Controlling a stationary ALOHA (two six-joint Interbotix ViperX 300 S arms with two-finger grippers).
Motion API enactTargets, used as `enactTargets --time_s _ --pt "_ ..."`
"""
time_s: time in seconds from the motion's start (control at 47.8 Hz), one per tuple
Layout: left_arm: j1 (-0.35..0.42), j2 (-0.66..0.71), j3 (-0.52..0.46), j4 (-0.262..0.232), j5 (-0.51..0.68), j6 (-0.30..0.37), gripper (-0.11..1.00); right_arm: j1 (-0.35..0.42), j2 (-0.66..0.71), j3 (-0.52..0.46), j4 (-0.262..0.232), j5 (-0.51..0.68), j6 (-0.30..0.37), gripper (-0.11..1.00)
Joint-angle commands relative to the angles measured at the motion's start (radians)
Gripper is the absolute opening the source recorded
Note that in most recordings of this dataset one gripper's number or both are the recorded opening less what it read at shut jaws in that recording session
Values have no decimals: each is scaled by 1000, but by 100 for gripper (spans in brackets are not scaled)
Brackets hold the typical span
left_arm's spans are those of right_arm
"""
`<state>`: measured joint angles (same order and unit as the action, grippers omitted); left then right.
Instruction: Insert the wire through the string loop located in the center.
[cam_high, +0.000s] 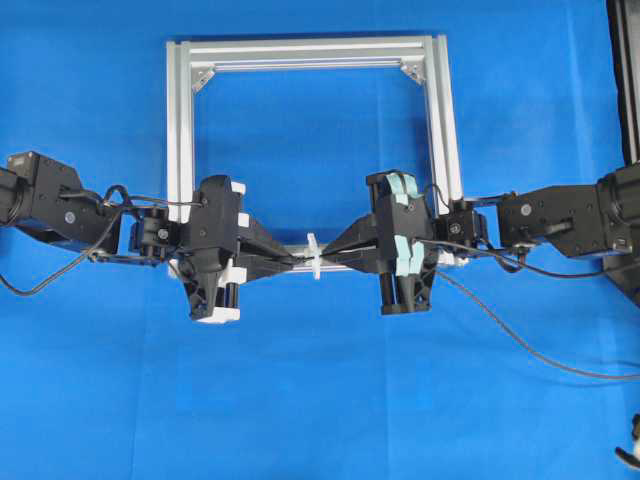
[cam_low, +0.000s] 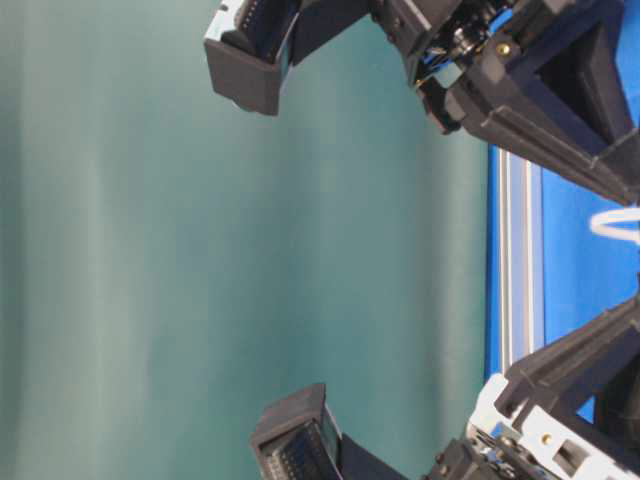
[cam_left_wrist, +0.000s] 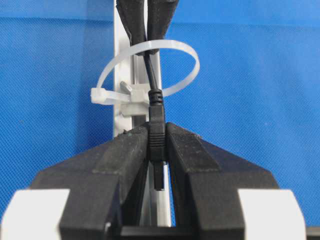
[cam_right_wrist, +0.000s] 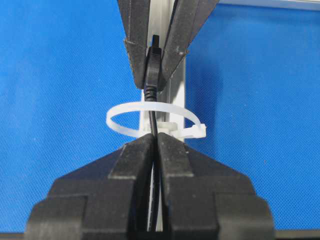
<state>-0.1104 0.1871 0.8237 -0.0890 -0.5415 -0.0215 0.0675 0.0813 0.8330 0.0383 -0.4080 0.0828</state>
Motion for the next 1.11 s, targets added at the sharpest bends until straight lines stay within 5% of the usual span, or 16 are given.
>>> enactTargets --time_s 0.0,0.44,0.544,0.817,1.089 --pt "2 -14 -25 0 -6 3 9 -5 -12 -18 3 -14 -2 -2" --pt "2 -14 -25 0 -5 3 9 -5 -12 -20 3 -11 5 1" --pt "2 -14 -25 0 -5 3 9 -5 -12 -18 3 -12 6 20" --pt "3 -14 -26 0 -5 3 9 -5 -12 -18 5 -11 3 94" --pt "0 -37 -2 0 0 5 9 -5 -14 -15 6 -11 3 97"
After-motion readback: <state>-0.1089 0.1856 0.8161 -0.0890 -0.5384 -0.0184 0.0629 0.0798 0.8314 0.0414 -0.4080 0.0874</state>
